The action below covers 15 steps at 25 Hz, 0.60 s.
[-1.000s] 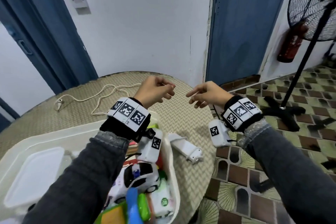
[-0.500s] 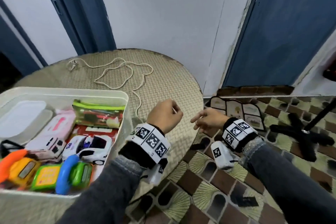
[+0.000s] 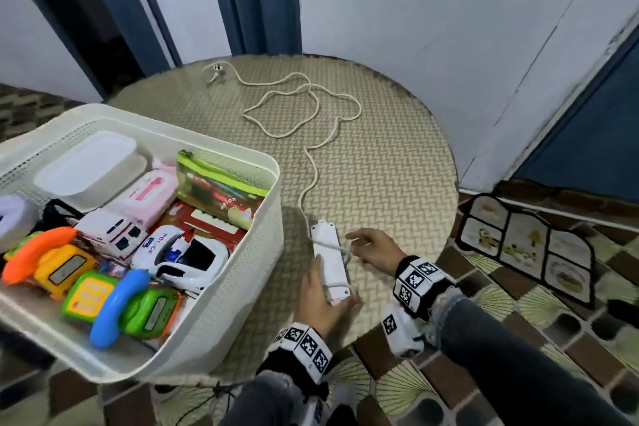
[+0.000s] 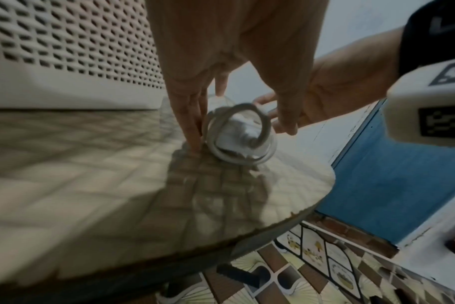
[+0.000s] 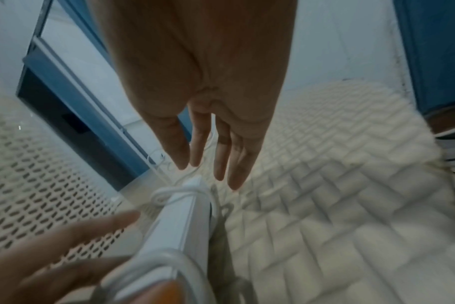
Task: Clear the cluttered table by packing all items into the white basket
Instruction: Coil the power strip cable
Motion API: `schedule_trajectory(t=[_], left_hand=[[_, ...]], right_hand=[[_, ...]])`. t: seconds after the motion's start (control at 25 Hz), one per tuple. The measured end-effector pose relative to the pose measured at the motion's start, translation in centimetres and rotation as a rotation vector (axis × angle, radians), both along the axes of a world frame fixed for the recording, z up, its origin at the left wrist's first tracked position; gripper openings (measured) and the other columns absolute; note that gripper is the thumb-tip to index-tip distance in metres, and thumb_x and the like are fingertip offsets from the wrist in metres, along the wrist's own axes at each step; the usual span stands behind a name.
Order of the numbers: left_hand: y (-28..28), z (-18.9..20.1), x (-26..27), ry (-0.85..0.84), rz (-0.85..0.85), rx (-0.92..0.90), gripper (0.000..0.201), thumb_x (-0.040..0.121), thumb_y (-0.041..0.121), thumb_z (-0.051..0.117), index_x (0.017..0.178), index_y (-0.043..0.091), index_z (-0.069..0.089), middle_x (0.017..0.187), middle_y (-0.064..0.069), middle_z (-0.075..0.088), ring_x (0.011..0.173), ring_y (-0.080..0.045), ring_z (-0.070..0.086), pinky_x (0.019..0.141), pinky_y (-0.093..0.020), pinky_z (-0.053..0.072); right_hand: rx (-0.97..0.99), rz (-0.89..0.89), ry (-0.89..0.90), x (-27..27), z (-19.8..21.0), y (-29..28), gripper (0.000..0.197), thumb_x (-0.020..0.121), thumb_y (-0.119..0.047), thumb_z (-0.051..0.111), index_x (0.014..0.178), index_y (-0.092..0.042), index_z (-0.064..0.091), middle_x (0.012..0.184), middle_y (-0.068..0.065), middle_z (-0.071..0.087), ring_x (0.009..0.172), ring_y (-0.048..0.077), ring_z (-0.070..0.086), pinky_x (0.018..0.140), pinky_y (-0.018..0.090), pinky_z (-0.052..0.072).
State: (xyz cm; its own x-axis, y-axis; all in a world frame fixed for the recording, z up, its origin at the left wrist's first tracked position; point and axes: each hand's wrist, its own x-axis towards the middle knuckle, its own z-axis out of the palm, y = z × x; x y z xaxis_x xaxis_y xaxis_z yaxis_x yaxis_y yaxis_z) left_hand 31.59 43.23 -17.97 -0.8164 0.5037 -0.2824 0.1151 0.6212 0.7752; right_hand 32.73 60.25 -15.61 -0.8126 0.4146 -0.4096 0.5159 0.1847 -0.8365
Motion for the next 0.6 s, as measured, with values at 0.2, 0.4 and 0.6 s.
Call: schedule_trajectory(t=[0.2, 0.4, 0.6], left_hand=[[2.1, -0.6, 1.2, -0.001, 0.105, 0.035, 0.109, 0.066, 0.037, 0.08, 0.15, 0.031, 0.01, 0.14, -0.002, 0.031, 0.13, -0.02, 0.032, 0.097, -0.026, 0.031], [3.0, -0.9, 1.1, -0.01, 0.267, 0.217, 0.099, 0.06, 0.032, 0.078, 0.141, 0.044, 0.023, 0.125, 0.003, 0.055, 0.112, -0.016, 0.055, 0.092, -0.042, 0.051], [5.0, 4.6, -2.7, -0.214, 0.167, 0.545, 0.092, 0.072, -0.002, 0.076, 0.139, 0.037, 0.025, 0.105, -0.001, 0.064, 0.085, -0.004, 0.067, 0.068, -0.022, 0.054]], right_hand=[[-0.002, 0.083, 0.067, -1.1, -1.8, -0.5, 0.022, 0.082, 0.004, 0.065, 0.092, -0.015, 0.071, 0.076, -0.002, 0.064, 0.066, 0.01, 0.06, 0.07, 0.03, 0.053], [-0.004, 0.065, 0.055, -0.8, -0.8, 0.2, 0.019, 0.08, 0.0, 0.07, 0.077, -0.018, 0.07, 0.068, 0.003, 0.065, 0.052, 0.019, 0.061, 0.06, 0.041, 0.053], [0.177, 0.271, 0.226, -1.1, 6.0, 5.1, 0.038, 0.076, 0.012, 0.049, 0.101, -0.005, 0.073, 0.097, -0.008, 0.054, 0.095, 0.0, 0.052, 0.085, 0.014, 0.039]])
